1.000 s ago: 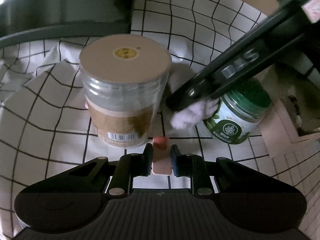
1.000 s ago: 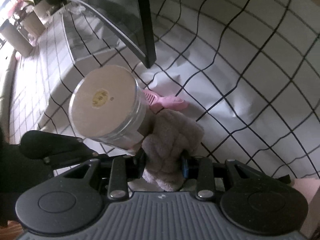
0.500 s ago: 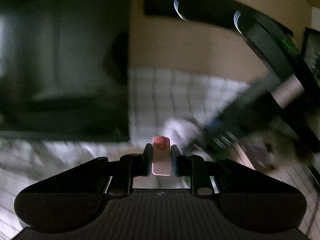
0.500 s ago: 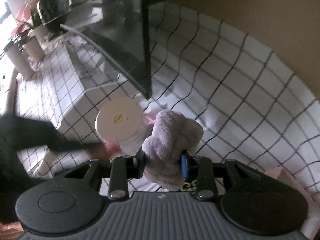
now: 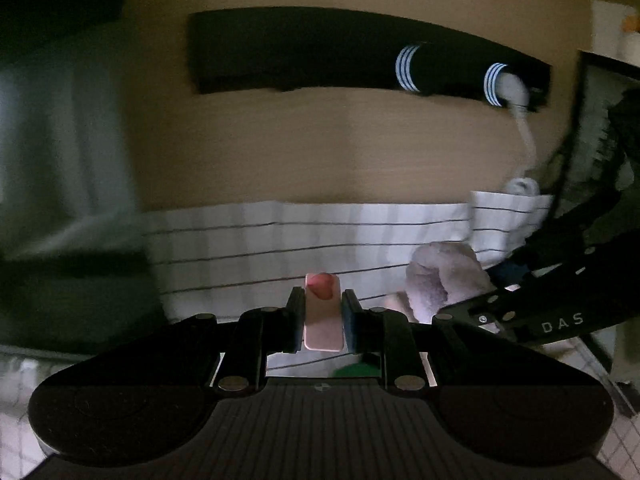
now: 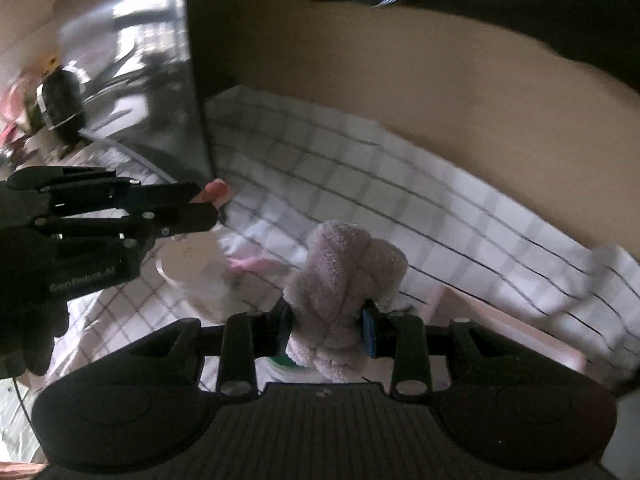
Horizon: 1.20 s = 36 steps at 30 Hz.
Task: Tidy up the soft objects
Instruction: 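Carry the grey cloth and pink block with both tools over the pink box, then open both tools to drop the grey cloth and pink block into the box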
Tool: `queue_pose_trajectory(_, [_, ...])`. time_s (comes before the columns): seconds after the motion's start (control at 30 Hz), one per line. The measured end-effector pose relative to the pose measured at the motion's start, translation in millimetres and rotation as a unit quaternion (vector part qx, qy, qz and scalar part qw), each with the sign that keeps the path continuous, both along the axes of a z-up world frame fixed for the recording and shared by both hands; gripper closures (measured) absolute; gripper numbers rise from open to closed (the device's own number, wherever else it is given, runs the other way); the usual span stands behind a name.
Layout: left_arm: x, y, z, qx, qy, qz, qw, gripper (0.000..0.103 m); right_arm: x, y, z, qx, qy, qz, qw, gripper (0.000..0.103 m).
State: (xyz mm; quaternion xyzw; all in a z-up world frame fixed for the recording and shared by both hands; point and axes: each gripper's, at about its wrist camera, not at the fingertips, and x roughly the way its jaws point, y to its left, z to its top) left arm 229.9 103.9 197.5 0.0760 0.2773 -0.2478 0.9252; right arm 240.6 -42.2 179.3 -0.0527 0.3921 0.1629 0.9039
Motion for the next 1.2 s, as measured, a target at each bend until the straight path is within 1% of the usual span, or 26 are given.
queue_pose_trajectory(0.13, [-8.9, -42.0, -2.2, 0.004, 0.006, -0.045, 0.9990, 0.080, -26.9, -34.3, 7.0, -0.001, -0.026, -0.041, 0.999, 0.069])
queue_pose_trajectory(0.23, [-11.4, -69.4, -13.1, -0.001, 0.025, -0.074, 0.9969, 0.080, -46.4, -60.2, 10.0, 0.006, -0.039, -0.073, 0.997, 0.069])
queue_pose_trajectory(0.33, [-11.7, -88.0, -24.2, -0.017, 0.058, -0.095, 0.9936, 0.080, -62.3, -84.5, 10.2, 0.019, -0.046, -0.103, 0.993, 0.069])
queue_pose_trajectory(0.43, [-9.1, -98.9, -36.1, -0.042, 0.101, -0.108, 0.9882, 0.080, -75.3, -104.4, 7.5, 0.031, -0.052, -0.134, 0.989, 0.069])
queue_pose_trajectory(0.5, [-8.4, -107.6, -46.3, -0.042, 0.116, -0.111, 0.9861, 0.080, -81.9, -116.0, 3.0, 0.031, -0.060, -0.158, 0.985, 0.069])
queue_pose_trajectory(0.57, [-7.0, -116.1, -55.6, -0.036, 0.127, -0.112, 0.9849, 0.080, -86.6, -126.1, -5.0, 0.030, -0.062, -0.180, 0.981, 0.069])
queue_pose_trajectory(0.67, [0.1, -128.7, -71.0, -0.034, 0.150, -0.112, 0.9816, 0.080, -87.3, -143.0, -22.1, 0.054, -0.044, -0.199, 0.978, 0.069])
queue_pose_trajectory(0.77, [13.4, -135.4, -77.7, -0.044, 0.156, -0.106, 0.9811, 0.080, -85.6, -151.9, -39.8, 0.061, -0.023, -0.209, 0.976, 0.069])
queue_pose_trajectory(0.83, [28.4, -139.9, -79.3, -0.052, 0.160, -0.091, 0.9814, 0.080, -80.8, -152.7, -51.8, 0.061, -0.012, -0.210, 0.976, 0.069])
queue_pose_trajectory(0.9, [43.7, -145.8, -83.5, -0.048, 0.170, -0.074, 0.9814, 0.080, -74.8, -153.5, -63.3, 0.062, -0.007, -0.211, 0.975, 0.069])
queue_pose_trajectory(1.0, [66.0, -150.7, -96.0, -0.048, 0.189, -0.039, 0.9800, 0.080, -65.1, -156.1, -66.0, 0.073, -0.024, -0.218, 0.973, 0.070])
queue_pose_trajectory(1.03, [73.7, -150.5, -100.9, -0.053, 0.200, -0.027, 0.9780, 0.080, -60.7, -157.6, -67.2, 0.075, -0.038, -0.225, 0.971, 0.070])
queue_pose_trajectory(1.1, [85.7, -151.0, -111.8, -0.068, 0.226, -0.020, 0.9715, 0.080, -48.6, -161.3, -73.3, 0.085, -0.055, -0.239, 0.966, 0.070])
queue_pose_trajectory(1.17, [98.0, -153.3, -126.3, -0.079, 0.273, -0.024, 0.9583, 0.080, -34.4, -166.2, -86.3, 0.112, -0.053, -0.243, 0.962, 0.069])
queue_pose_trajectory(1.2, [103.5, -154.5, -133.6, -0.083, 0.301, -0.024, 0.9497, 0.080, -26.3, -168.5, -94.2, 0.124, -0.048, -0.244, 0.961, 0.069])
